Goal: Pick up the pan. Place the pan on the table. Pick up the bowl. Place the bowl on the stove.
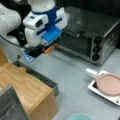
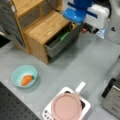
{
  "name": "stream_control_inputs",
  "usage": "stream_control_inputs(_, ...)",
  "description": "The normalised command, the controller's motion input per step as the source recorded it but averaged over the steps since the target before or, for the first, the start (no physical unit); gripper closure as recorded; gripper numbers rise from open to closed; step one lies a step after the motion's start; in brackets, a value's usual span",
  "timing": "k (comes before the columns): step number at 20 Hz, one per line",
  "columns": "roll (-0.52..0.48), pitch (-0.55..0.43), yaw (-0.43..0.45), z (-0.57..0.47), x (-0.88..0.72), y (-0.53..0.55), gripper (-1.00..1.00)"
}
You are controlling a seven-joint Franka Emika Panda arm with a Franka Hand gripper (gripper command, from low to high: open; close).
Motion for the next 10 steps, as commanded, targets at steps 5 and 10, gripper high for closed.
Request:
stream_control_inputs(5, 0.071, -0.055, 0.011, -0.04, 0.1, 0.05, -1.0)
stream_control_inputs(10, 0.075, -0.056, 0.005, -0.1, 0.12, 0.08, -1.0)
